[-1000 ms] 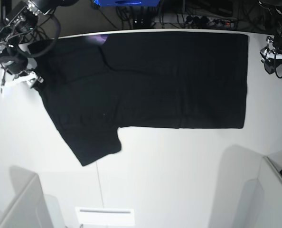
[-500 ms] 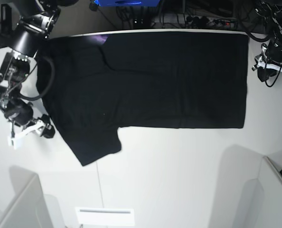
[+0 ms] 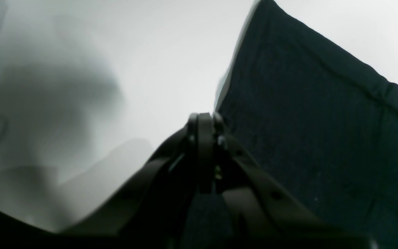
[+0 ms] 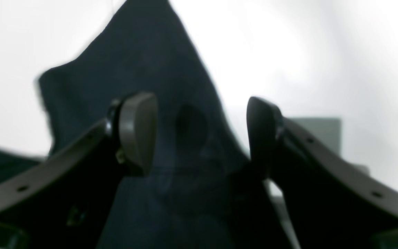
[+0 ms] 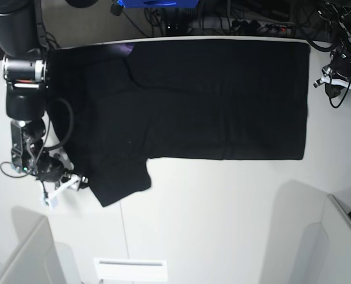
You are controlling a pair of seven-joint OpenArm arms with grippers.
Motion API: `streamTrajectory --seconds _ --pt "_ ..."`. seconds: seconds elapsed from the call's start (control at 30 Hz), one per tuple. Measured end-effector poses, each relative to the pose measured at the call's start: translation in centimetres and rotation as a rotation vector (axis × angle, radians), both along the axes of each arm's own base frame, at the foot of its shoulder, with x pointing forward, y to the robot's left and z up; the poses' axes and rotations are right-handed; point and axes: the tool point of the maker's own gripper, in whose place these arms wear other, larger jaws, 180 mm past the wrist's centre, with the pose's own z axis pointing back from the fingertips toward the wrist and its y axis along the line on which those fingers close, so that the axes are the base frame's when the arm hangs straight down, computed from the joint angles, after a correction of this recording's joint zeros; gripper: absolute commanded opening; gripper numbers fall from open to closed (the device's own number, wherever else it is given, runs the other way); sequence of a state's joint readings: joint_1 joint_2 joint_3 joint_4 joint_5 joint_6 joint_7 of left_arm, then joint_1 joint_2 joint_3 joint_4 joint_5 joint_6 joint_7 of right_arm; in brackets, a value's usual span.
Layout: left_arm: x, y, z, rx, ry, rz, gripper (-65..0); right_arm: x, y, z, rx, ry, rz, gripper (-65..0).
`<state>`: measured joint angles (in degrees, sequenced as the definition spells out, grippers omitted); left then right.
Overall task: Fold the T-shirt properly
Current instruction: 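Move the right gripper down to the shirt's hem corner by the sleeve, then move the left gripper down to the opposite hem corner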
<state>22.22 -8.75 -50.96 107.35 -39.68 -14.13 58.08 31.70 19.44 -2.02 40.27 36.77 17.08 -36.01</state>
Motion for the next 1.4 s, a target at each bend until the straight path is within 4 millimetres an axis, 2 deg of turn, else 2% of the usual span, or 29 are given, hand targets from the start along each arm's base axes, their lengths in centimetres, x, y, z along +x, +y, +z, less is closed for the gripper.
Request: streamTrajectory --seconds 0.2,0.8,0.93,1.13,1.4 --pt "0.0 0.0 -0.1 -0.002 0.001 0.001 -65.0 0.6 -0.5 -1.5 -0.040 0.011 -0.010 -26.1" --pt "0.0 0.0 -0.1 -0.004 -0.001 0.005 -65.0 0.4 0.0 -2.3 -0.083 0.007 0.034 -26.9" --pt "0.7 0.0 0.3 -0.002 -0.019 0.005 -65.0 0.2 0.4 -2.3 -0.083 -0.002 0.046 -27.2" --pt "0.8 0.0 0.3 -0.005 -0.022 0.005 -65.0 -0.4 1.9 -2.3 -0.077 -0.026 0.086 -39.3" --pt "1.4 0.0 0.5 -0.010 -0.040 0.008 -65.0 -0.5 1.9 -2.4 -0.078 -0.022 0.087 -41.1"
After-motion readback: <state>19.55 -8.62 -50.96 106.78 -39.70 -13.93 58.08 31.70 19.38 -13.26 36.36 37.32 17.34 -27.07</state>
